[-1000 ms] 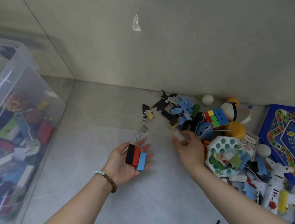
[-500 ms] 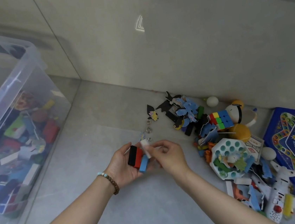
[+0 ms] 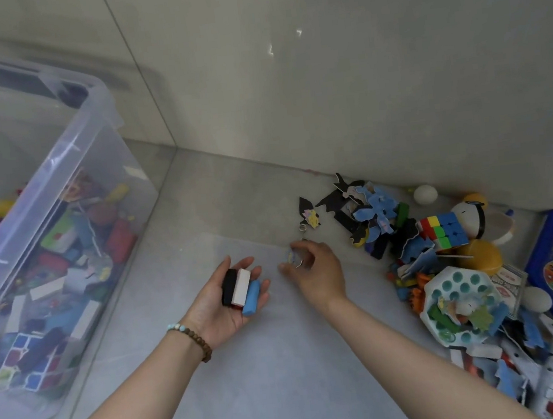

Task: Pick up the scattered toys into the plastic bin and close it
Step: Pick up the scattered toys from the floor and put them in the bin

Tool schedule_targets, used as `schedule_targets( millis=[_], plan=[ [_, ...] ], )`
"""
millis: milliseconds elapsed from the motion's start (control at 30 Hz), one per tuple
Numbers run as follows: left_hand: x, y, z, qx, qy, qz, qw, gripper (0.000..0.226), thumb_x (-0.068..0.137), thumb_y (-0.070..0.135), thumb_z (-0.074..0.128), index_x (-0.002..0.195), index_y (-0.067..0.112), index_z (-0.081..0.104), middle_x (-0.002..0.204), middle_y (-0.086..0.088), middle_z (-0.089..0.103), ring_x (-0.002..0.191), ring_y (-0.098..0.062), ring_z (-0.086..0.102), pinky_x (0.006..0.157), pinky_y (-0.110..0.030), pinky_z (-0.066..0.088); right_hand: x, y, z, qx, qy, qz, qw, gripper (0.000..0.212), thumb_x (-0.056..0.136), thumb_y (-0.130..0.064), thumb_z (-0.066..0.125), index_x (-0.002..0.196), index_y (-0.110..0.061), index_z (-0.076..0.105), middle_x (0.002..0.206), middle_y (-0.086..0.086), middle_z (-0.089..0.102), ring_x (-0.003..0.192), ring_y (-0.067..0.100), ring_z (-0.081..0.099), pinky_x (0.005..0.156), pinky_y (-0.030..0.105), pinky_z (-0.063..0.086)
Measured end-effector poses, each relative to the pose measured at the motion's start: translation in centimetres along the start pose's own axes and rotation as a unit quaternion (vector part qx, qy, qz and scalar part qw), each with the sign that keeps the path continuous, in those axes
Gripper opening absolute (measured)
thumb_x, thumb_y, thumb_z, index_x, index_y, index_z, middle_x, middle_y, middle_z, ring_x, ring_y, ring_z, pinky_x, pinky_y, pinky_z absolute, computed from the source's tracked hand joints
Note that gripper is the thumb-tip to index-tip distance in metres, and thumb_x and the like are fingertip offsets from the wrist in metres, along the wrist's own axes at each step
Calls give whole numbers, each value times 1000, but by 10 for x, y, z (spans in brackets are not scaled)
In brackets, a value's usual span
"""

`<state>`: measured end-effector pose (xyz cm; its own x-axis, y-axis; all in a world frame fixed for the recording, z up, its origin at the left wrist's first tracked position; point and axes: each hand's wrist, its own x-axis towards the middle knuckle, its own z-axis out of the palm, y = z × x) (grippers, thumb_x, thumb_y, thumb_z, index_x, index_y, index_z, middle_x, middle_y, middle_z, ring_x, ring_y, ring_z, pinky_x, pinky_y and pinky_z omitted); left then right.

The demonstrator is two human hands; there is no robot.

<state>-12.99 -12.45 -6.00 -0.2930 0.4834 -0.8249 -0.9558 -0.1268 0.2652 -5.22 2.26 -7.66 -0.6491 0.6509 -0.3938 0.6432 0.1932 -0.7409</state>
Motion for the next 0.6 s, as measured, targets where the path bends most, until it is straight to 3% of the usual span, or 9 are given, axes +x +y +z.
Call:
schedule_targets(
  millis=[200,367,467,533,600],
  plan=[
    [-3,2,-4,-8,-13,0,1000,35,94,42,44,100,15,66,83,-5,74,72,-25,71,62,-35,58,0,1,6,21,26,-3,999,31,73,-18,76,98,-22,59,98,-6,50,86,5,52,73,12,40],
    [-6,1,-4,-15,-34,-15,999,37,95,42,42,106,14,64,96,-8,73,80,-29,71,69,-40,57,-6,-10,-3,143,40,16,989,19,79,-11,72,91,-19,60,80,-9,62,71,5,57,61,9,43],
    [-5,0,0,-8,-45,-29,999,39,95,41,41,110,13,62,98,-11,71,83,-32,69,71,-41,57,-13,-29,-11,228,-93,9,969,13,81,-10,71,89,-17,63,76,-2,67,62,1,59,54,8,44],
    [-3,0,6,-10,-53,-34,998,38,94,40,41,112,12,61,101,-13,69,81,-31,70,72,-40,57,-14,-35,-16,205,-147,-9,968,10,81,-13,70,88,-17,65,79,-5,67,67,-1,59,57,8,44],
    [0,0,13,-24,-53,-35,998,35,94,38,43,106,12,63,100,-12,71,78,-30,71,70,-40,57,-1,-34,-25,171,-62,-14,983,10,82,-19,70,90,-21,66,86,-11,66,80,5,60,65,8,44]
  ],
)
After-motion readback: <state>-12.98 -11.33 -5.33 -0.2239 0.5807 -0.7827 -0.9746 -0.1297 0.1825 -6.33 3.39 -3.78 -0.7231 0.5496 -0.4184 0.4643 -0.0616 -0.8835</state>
